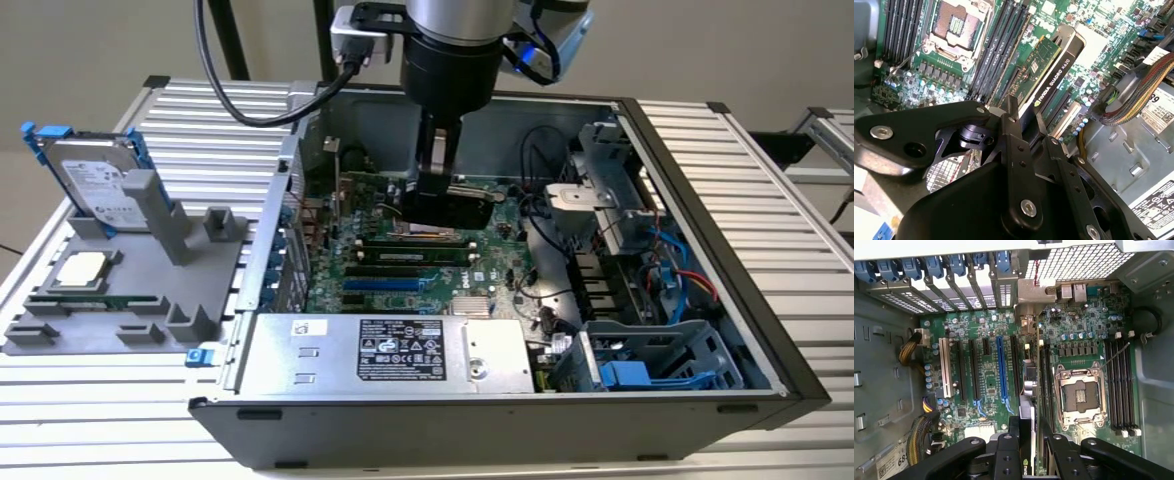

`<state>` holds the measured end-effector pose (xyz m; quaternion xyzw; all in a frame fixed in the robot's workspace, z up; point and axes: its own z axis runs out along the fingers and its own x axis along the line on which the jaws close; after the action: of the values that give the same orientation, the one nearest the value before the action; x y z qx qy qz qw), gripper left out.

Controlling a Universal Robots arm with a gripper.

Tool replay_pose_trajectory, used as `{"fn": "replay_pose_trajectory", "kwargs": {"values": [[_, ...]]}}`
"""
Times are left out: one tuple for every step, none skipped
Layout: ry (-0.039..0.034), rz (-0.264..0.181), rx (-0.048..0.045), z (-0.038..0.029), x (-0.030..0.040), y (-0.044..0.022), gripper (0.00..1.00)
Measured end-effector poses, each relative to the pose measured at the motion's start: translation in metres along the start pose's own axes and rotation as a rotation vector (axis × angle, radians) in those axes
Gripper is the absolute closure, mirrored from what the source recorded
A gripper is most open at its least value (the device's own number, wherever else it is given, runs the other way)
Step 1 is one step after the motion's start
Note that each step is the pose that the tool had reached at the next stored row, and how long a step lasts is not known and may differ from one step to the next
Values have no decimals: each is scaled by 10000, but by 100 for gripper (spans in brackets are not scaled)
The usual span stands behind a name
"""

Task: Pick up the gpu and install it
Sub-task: 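Insert the gpu into the slot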

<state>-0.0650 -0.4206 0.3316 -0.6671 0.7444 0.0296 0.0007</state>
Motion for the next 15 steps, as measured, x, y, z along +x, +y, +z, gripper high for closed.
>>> {"fn": "replay_pose_trajectory", "kwargs": {"values": [[1, 0, -1, 9, 1, 0, 100], [4, 0, -1, 20, 1, -1, 100], [3, 0, 2, 38, 2, -2, 100], [2, 1, 8, 56, 3, -2, 100], [1, 1, 20, 74, 4, -3, 100], [-1, -1, 30, 92, 4, -4, 100], [-1, -2, 38, 109, 5, -5, 100], [-3, -5, 46, 128, 6, -6, 100], [-3, -10, 56, 147, 6, -6, 100], [-2, -16, 62, 164, 7, -7, 100], [-3, -23, 68, 180, 8, -8, 100], [-1, -24, 75, 182, 8, -7, 100], [-1, -25, 75, 182, 8, -7, 100], [-2, -25, 75, 182, 8, -7, 100], [-1, -26, 76, 182, 8, -8, 100]]}}
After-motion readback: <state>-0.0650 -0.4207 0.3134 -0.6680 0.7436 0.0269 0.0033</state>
